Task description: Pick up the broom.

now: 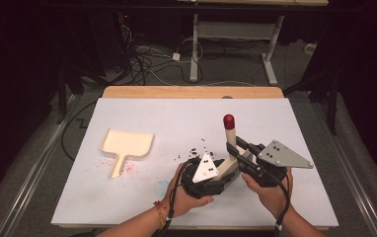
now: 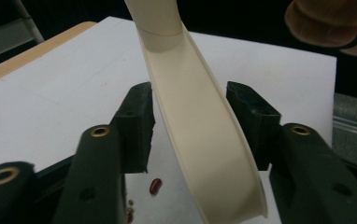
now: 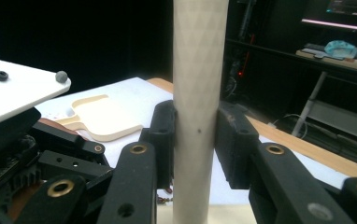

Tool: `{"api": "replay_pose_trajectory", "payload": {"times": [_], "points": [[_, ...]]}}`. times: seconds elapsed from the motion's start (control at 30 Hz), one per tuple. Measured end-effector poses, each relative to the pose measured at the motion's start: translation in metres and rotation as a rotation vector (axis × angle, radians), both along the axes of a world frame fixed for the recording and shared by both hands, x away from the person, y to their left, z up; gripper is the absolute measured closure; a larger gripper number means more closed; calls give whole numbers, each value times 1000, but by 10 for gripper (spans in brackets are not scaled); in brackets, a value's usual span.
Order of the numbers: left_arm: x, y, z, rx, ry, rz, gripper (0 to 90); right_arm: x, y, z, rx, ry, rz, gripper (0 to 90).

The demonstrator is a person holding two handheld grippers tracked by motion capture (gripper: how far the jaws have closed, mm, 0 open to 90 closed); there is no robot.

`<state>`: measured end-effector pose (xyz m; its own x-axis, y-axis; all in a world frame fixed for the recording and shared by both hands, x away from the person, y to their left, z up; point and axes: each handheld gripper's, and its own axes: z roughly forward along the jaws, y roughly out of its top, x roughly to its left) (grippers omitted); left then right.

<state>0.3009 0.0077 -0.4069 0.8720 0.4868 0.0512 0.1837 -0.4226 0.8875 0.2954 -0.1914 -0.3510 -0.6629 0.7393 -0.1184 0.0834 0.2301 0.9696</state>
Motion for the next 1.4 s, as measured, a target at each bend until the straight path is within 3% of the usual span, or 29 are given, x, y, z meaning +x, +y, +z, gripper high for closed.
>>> {"api": "replay_pose_trajectory", "payload": {"times": [0.13,0.3,0.37,0.5,0.6,0.63,0.67,0.73,0.83,0.93,1.0,1.07,1.13,1.23,1.3,1.4], "points": [[5,9,1,10,19,-2,618,-1,-1,0,5,-2,-1,701],[10,23,7,42,18,-32,645,0,-4,2,5,5,35,668],[12,31,10,60,22,-52,655,3,-5,3,-23,12,98,561],[12,51,14,98,15,-96,657,6,-11,3,-153,5,264,446],[10,66,14,118,27,-145,657,12,-16,-3,-203,55,369,405],[10,66,14,118,27,-145,657,12,-16,-3,-203,55,369,405],[7,73,13,128,38,-188,657,17,-12,-11,-253,105,437,374],[6,77,11,138,53,-238,657,20,-7,-18,-287,123,467,375],[4,78,8,141,64,-286,656,23,5,-30,-320,180,559,374],[4,79,7,113,79,-331,655,22,19,-40,-390,201,612,412],[5,80,7,100,85,-346,655,23,22,-44,-366,224,655,470],[5,80,7,100,87,-359,655,26,23,-47,-364,234,662,547],[6,82,6,82,97,-364,647,29,22,-48,-345,248,698,585],[10,84,7,51,110,-368,565,27,21,-48,-347,250,737,672],[10,86,7,50,99,-364,554,24,22,-47,-360,226,729,674],[10,94,12,24,77,-295,438,21,23,-45,-385,229,687,675]]}}
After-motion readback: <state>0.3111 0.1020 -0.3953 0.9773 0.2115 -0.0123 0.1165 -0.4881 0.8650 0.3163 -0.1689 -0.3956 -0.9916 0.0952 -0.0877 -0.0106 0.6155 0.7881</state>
